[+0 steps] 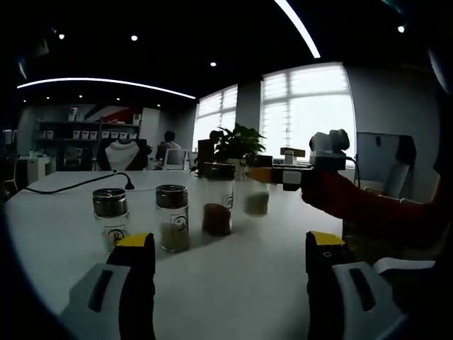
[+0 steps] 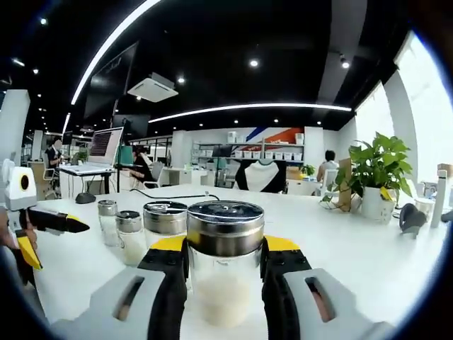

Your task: Rotate the seasoning bottle until the label or dispensing opening points toward the visible target arrow and the bottle remains upright within the marked orientation range

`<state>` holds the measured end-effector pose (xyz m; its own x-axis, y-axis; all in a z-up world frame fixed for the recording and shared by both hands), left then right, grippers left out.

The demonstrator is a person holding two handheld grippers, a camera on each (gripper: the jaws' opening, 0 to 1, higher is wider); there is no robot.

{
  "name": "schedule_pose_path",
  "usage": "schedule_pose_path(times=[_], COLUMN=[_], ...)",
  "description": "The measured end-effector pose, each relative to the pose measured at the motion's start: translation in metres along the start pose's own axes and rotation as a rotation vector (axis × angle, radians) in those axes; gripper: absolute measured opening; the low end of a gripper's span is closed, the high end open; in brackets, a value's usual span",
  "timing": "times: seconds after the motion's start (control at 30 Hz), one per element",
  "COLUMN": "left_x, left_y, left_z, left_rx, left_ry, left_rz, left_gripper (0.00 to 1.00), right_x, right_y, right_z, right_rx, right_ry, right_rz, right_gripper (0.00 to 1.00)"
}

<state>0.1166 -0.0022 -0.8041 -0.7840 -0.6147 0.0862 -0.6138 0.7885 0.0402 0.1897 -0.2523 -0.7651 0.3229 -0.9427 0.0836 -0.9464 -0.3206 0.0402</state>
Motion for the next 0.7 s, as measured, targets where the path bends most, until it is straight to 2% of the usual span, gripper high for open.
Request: schedule_pose_path(times=[0.2,0.47,0.63,0.7], left_x=[0.0,-0.005,-0.002,0.001], left_y=[-0.001,-0.001,-0.003,-0.005], left_z=[-0.001,0.0,0.001,0.002], left_rx=[0.002,-0.029,-0.033,-0.032], left_ry=[-0.007,-0.026,-0.031,-0.035], left_rz=[-0.02,-0.072,-0.046,-0.018], left_gripper=[0.86,0.74,0.62,0.55], right_x=[-0.019,-0.044,-0.068,-0.076], right_y=[0.016,0.024,0.024,0.023], right_z=[0.0,0.006,0.002,-0.001], right_rx=[0.007,0.006,0.043,0.049], right_ry=[0.0,-0.069,-0.027,-0.017], right_rz=[-0.027,-0.108,-0.223,-0.258], right_gripper=[0.38,0.38,0.38,0.38])
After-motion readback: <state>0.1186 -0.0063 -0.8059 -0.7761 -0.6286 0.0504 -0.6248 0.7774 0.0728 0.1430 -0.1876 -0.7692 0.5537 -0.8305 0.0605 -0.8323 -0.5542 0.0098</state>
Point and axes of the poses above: the point that each gripper's makers call its tool centre point, and the gripper's own axes: y roughly backward along the fingers, x roughly to its right, z roughly out of its underside, the point moved 9 cm from there along y, roughly backward along the fingers, and after that the axes turned 8 degrees about z, right-handed, at the moved point
